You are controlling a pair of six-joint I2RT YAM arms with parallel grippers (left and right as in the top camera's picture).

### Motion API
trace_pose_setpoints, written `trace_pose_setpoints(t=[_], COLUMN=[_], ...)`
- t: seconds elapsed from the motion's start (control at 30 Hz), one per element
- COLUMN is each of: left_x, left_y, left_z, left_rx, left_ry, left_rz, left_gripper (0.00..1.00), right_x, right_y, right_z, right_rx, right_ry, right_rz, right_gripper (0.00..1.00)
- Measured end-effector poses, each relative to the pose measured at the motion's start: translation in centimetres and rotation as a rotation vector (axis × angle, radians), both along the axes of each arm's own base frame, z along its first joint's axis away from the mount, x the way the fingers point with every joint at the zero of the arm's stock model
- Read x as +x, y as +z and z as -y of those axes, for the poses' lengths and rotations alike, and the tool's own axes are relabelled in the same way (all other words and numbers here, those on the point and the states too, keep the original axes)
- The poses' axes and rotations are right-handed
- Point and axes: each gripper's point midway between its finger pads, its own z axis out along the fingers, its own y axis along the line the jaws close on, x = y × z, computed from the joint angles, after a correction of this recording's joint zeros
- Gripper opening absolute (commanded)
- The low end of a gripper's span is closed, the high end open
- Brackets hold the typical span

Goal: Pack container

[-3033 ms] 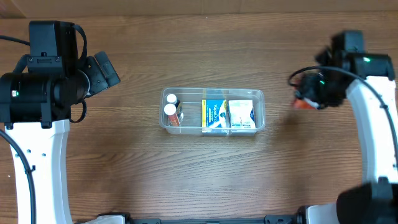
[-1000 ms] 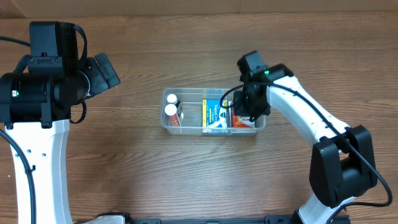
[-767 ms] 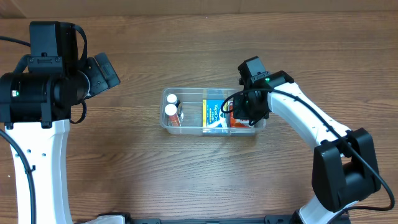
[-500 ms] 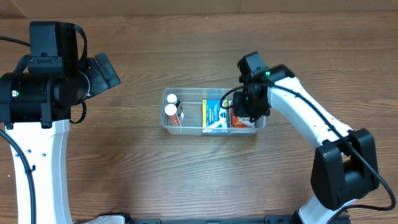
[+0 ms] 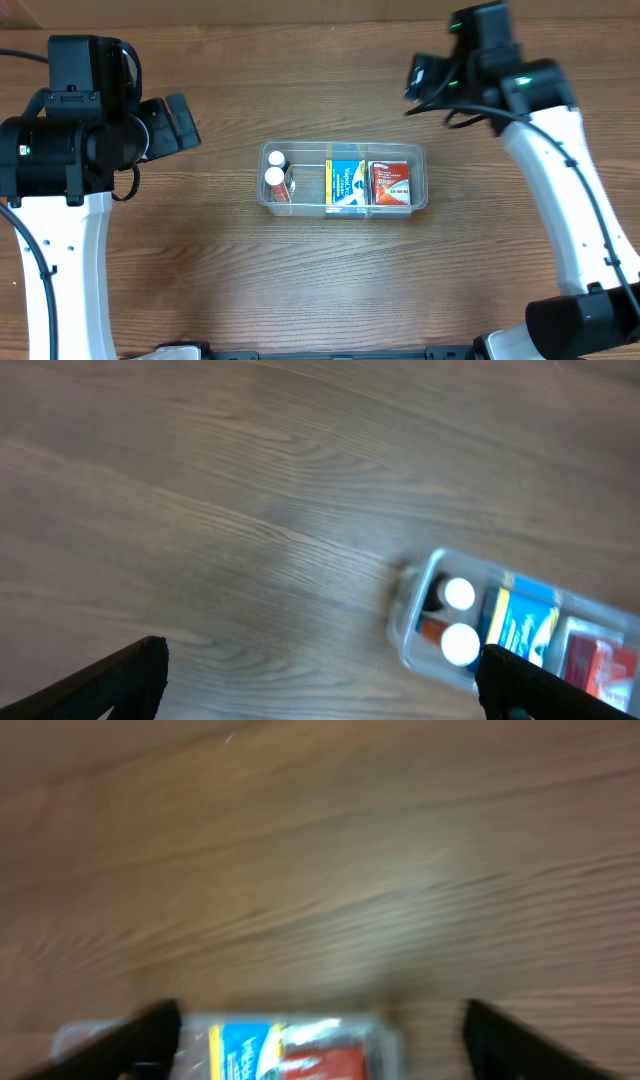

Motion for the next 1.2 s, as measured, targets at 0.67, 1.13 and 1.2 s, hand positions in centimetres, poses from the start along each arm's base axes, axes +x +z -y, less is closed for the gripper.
trace_pose_setpoints(t=[0.67, 1.13, 1.2], left_x=[1.7, -10.4, -12.2], left_y=[-4.4, -0.5, -0.9], left_z=[1.4, 2.9, 2.9], left_rx=[0.032, 0.102, 0.116], left_ry=[-0.238, -0.386, -0.388], left_rz=[-0.162, 0.297, 0.350], left_gripper=[1.00, 1.00, 1.00], right_x=[-1.1, -13.0, -14.8], right_y=[-1.9, -1.5, -2.0], right_z=[9.7, 9.3, 9.3], right_rx=[-0.016, 0.006, 0.007], right_ry=[-0.166, -0.176, -0.180], right_rz=[-0.105, 0.124, 0.157], right_gripper=[1.00, 1.00, 1.00])
